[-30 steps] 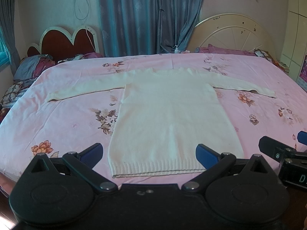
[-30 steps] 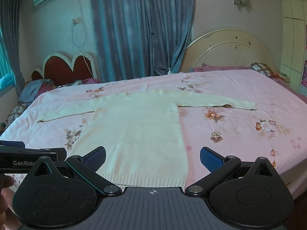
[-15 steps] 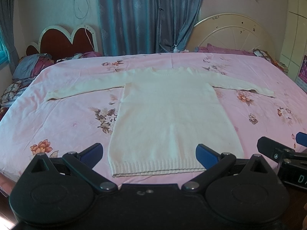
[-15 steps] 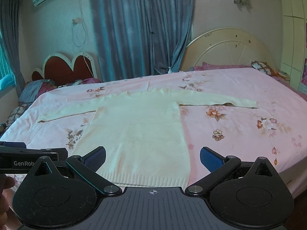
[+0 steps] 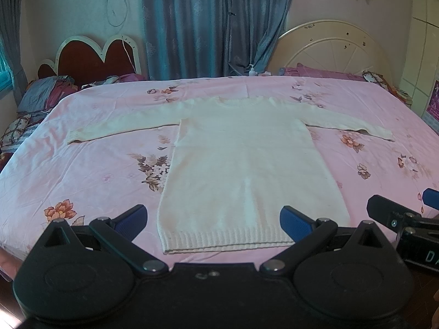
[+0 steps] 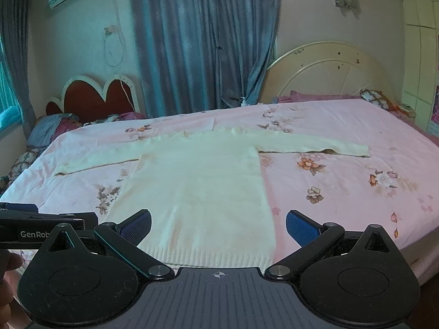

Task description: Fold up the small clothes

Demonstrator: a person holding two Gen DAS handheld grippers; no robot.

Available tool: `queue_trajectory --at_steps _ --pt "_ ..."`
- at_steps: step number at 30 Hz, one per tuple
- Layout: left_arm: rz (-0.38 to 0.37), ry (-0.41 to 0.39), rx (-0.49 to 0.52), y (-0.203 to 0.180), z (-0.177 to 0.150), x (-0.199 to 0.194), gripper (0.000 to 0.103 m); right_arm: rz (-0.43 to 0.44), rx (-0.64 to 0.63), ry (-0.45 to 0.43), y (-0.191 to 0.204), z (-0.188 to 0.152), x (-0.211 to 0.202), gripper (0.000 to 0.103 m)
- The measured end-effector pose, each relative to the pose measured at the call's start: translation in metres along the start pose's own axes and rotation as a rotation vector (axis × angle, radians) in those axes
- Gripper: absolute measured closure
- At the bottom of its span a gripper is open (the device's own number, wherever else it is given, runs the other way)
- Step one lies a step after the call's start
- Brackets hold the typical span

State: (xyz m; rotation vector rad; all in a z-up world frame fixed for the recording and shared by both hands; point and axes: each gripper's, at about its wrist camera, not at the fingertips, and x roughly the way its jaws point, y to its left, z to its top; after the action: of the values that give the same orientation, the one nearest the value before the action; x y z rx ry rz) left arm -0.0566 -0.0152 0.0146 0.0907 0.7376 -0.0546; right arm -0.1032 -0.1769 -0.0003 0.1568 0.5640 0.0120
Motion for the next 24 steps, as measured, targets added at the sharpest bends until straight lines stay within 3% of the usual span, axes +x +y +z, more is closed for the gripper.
queue_trajectory --at_steps 24 --pt "-0.009 0.026 0.0 0.009 0.01 0.015 0.001 -0.018 0.03 0.009 -0.008 0.005 0.015 0.0"
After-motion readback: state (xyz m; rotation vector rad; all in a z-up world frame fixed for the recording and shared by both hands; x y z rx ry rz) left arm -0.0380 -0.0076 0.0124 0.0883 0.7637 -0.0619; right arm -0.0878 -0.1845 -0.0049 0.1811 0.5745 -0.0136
